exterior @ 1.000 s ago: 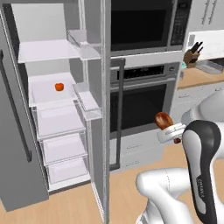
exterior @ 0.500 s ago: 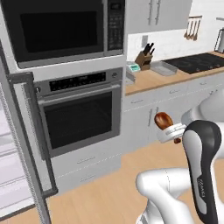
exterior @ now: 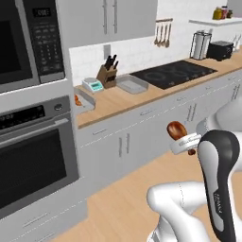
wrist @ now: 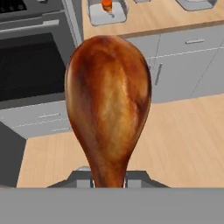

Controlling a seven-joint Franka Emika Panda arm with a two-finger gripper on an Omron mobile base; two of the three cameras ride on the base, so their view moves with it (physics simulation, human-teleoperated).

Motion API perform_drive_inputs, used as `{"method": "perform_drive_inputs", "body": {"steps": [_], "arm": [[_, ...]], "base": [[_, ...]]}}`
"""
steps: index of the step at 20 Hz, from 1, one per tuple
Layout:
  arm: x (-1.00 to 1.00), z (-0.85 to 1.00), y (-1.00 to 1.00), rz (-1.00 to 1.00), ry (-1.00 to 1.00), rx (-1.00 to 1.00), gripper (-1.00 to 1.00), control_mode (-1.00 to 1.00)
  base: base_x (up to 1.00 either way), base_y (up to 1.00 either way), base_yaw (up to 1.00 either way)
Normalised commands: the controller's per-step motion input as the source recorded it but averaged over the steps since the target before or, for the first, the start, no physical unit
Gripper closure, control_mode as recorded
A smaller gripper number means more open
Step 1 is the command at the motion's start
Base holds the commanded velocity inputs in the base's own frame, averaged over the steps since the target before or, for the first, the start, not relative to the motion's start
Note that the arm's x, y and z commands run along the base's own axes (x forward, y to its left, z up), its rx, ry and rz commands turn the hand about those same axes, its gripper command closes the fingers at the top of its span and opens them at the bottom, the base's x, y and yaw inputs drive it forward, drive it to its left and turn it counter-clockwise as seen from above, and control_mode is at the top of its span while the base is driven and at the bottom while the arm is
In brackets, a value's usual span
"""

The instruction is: Place one squash and one chicken drumstick in each tupperware on the nearby counter, to pack two identical lunches.

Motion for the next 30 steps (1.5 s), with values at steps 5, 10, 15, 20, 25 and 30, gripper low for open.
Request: {"method": "perform_drive_inputs", "body": {"steps": [5, 10, 15, 20, 25, 30], "arm": [[0.0, 0.0, 0.0, 0.0, 0.0, 0.0, 1.0, 1.0], [0.0, 0.0, 0.0, 0.0, 0.0, 0.0, 1.0, 1.0], [0.0, 0.0, 0.0, 0.0, 0.0, 0.0, 1.0, 1.0], [0.0, 0.0, 0.0, 0.0, 0.0, 0.0, 1.0, 1.0], [0.0, 0.0, 0.0, 0.0, 0.0, 0.0, 1.0, 1.0], [0.0, 0.0, 0.0, 0.0, 0.0, 0.0, 1.0, 1.0]], "base": [[1.0, -0.5, -0.06], [1.0, -0.45, 0.06], [1.0, -0.66, 0.1], [1.0, -0.76, 0.16], [1.0, -0.34, 0.2], [1.0, -0.09, 0.26]]}}
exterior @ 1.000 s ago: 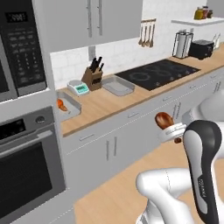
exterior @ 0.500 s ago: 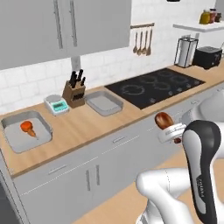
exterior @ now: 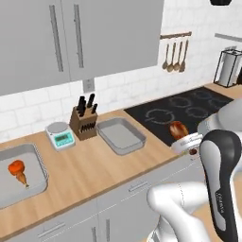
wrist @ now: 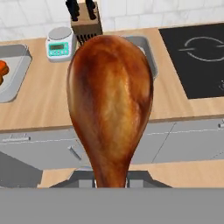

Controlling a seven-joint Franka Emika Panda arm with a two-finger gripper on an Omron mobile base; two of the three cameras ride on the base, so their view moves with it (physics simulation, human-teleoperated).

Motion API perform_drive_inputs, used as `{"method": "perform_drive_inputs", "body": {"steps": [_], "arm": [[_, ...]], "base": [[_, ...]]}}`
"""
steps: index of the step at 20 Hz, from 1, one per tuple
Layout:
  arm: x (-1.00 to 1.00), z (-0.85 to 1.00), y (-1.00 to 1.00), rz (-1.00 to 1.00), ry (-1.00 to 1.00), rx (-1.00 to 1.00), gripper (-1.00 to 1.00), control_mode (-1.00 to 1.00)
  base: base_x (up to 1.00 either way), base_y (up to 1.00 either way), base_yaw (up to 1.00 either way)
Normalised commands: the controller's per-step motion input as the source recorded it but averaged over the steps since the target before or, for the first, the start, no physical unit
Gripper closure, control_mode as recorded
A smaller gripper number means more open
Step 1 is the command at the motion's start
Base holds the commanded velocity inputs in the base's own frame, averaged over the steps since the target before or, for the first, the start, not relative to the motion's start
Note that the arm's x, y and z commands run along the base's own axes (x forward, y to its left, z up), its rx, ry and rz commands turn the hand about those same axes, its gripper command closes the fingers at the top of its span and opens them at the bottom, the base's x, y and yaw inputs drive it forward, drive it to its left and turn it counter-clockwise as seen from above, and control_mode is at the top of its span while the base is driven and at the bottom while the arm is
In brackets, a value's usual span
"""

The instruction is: Place one squash and one chicken drumstick in each tupperware on the nearby counter, to pack two identical lunches.

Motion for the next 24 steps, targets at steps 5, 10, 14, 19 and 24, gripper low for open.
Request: {"method": "perform_drive_inputs", "body": {"steps": [5, 10, 14, 19, 24], "arm": [[0.0, 0.0, 0.0, 0.0, 0.0, 0.0, 1.0, 1.0], [0.0, 0.0, 0.0, 0.0, 0.0, 0.0, 1.0, 1.0], [0.41, -0.66, 0.0, 0.11, 0.0, -0.04, 1.0, -1.0], [0.72, -0.67, 0.0, 0.01, 0.0, -0.02, 1.0, -1.0], [0.66, -0.48, 0.15, -0.01, 0.0, -0.02, 1.0, -1.0]], "base": [[0.97, 0.0, 0.3], [0.7, 0.0, 0.31], [0.13, 0.0, 0.07], [0.0, 0.0, 0.0], [0.0, 0.0, 0.0]]}}
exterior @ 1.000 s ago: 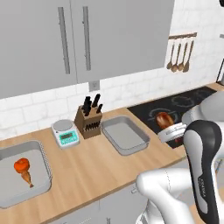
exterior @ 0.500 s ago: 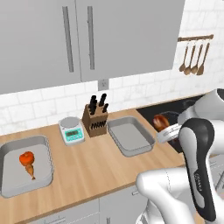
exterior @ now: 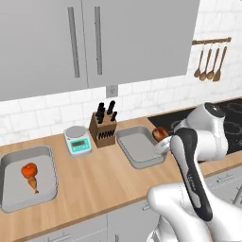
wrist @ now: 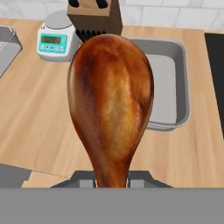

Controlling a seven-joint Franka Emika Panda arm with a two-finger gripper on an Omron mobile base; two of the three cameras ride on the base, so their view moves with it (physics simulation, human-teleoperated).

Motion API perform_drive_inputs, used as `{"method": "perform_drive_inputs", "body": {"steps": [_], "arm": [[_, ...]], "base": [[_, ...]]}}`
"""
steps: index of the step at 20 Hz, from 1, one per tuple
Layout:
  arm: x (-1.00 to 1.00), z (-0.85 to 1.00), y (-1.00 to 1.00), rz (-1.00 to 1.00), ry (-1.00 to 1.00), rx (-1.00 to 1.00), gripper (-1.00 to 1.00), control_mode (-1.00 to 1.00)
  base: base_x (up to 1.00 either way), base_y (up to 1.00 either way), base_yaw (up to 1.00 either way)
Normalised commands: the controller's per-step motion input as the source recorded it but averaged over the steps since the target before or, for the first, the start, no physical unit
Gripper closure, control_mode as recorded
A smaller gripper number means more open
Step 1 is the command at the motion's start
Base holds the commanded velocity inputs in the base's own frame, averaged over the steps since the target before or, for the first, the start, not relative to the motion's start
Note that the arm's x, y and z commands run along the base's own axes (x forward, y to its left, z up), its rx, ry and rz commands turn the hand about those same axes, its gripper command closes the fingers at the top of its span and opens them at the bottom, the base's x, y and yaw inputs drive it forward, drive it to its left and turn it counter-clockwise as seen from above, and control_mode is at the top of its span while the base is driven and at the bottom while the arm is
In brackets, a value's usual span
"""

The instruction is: Place one squash and one chicken drumstick in each tupperware on the nearby counter, to pack two identical lunches.

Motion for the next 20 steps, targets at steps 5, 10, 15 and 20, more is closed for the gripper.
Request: {"method": "perform_drive_inputs", "body": {"steps": [5, 10, 15, 20], "arm": [[0.52, -0.4, 0.2, -0.04, 0.02, 0.0, 1.0, -1.0], [0.38, -0.21, 0.03, -0.03, 0.07, 0.0, 1.0, -1.0], [0.38, -0.29, 0.0, -0.01, 0.03, 0.0, 1.0, -1.0], [0.38, -0.29, 0.0, -0.01, 0.05, 0.0, 1.0, -1.0]], "base": [[0.0, 0.0, 0.0], [0.0, 0.0, 0.0], [0.0, 0.0, 0.0], [0.0, 0.0, 0.0]]}}
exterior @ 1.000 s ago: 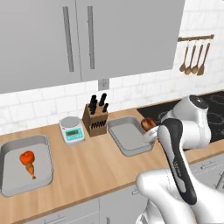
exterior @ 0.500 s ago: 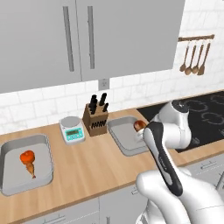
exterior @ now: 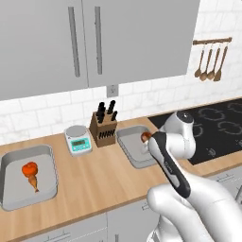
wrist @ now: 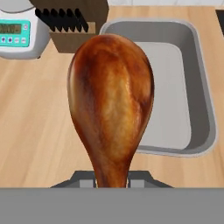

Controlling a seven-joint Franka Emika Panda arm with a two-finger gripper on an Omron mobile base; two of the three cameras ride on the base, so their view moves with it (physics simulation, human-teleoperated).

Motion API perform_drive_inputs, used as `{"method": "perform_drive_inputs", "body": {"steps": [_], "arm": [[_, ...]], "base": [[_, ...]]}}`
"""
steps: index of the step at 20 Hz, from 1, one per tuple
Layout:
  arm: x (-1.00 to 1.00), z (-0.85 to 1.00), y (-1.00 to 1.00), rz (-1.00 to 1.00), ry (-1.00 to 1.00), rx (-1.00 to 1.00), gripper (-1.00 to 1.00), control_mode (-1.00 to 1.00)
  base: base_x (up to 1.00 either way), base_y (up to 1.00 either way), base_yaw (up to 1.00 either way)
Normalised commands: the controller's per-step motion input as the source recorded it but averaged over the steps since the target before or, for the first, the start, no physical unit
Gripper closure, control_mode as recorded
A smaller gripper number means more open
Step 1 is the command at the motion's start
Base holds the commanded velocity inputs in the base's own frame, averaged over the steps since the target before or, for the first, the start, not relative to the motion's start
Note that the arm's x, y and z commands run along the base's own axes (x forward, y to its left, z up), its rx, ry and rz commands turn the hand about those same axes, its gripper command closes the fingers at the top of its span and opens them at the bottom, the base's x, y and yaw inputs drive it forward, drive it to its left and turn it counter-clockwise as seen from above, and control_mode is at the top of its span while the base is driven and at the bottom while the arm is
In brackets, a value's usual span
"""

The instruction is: Place one squash and one chicken drumstick in each tupperware on the nearby counter, to pack two identical lunches.

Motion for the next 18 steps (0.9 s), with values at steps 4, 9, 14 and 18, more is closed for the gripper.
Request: {"method": "perform_drive_inputs", "body": {"steps": [4, 9, 14, 18], "arm": [[0.43, -0.23, -0.07, -0.02, 0.09, 0.0, 1.0, -1.0], [0.46, -0.23, -0.12, -0.03, 0.07, 0.0, 1.0, -1.0], [0.45, -0.25, -0.07, -0.01, 0.03, 0.0, 1.0, -1.0], [0.41, -0.3, -0.01, 0.0, 0.0, 0.0, 1.0, -1.0]], "base": [[0.0, 0.0, 0.0], [0.0, 0.0, 0.0], [0.0, 0.0, 0.0], [0.0, 0.0, 0.0]]}}
